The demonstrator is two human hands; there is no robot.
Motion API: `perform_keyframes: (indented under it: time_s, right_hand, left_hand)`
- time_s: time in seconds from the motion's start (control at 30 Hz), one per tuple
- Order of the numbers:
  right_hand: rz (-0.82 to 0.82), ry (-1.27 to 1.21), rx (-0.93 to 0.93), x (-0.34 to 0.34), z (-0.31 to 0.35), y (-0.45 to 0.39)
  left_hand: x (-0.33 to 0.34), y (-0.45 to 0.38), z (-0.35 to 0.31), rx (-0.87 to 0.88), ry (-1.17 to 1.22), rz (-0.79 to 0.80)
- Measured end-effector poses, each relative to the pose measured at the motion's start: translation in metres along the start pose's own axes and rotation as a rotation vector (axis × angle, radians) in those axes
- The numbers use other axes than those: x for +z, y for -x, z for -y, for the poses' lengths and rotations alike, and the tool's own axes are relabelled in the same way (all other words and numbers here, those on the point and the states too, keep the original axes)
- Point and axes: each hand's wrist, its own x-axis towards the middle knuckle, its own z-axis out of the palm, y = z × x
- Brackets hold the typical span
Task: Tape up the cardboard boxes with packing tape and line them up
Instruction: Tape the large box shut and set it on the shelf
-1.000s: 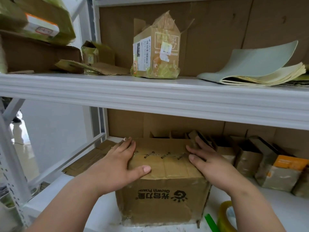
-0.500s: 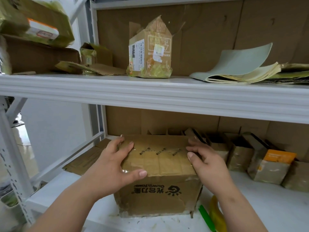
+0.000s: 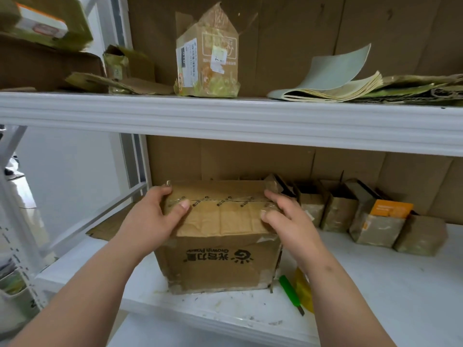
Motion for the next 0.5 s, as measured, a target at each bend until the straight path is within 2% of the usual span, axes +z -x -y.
perform_keyframes:
  time_s: [0.13, 0.23, 0.37, 0.5]
  right_hand:
    - [0.083, 0.115, 0.017, -0.005, 0.002, 0.003]
    - [0.069, 0.147, 0.010, -0.009, -0.003, -0.001]
    - [0.071, 0.071, 0.017, -0.008, -0.011, -0.004]
    - [0.053, -0.013, -0.003, -0.005, -0.016, -0.005]
  left_hand:
    - [-0.007, -0.004, -0.005, -0.020, -0.066, -0.054]
    - [-0.003, -0.008, -0.004, 0.022, -0.073, -0.005]
    - [0.007, -0.014, -0.003, 0.088, -0.156, 0.026]
    - [0.013, -0.015, 0.002, 0.034, -0.183, 0.012]
